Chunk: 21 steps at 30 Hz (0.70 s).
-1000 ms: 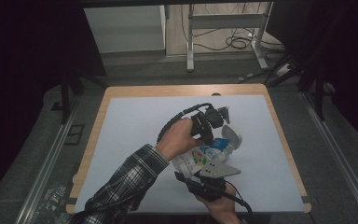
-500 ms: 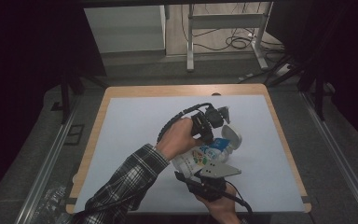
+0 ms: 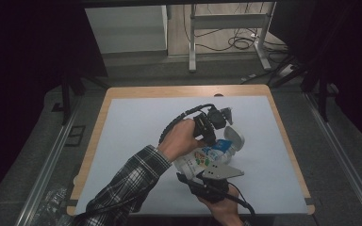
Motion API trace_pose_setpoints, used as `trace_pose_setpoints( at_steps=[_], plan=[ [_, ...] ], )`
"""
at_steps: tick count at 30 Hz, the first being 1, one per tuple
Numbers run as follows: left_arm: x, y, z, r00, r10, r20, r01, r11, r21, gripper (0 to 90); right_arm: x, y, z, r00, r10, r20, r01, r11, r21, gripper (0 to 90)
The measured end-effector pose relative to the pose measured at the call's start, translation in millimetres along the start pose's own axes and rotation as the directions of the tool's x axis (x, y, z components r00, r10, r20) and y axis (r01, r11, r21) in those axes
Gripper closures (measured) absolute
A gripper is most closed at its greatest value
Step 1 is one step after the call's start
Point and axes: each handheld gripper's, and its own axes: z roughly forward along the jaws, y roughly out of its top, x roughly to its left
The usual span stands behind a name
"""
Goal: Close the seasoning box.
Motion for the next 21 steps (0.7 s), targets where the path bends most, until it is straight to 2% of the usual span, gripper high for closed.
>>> trace_pose_setpoints(
  at_steps=[21],
  plan=[
    [-0.3, 0.0, -0.3, 1.0, 0.001, 0.0, -0.001, 1.0, 0.002, 89.9, 0.7, 0.5, -0.2, 1.0, 0.003, -0.001, -0.003, 1.0, -0.005, 74.9]
  ],
)
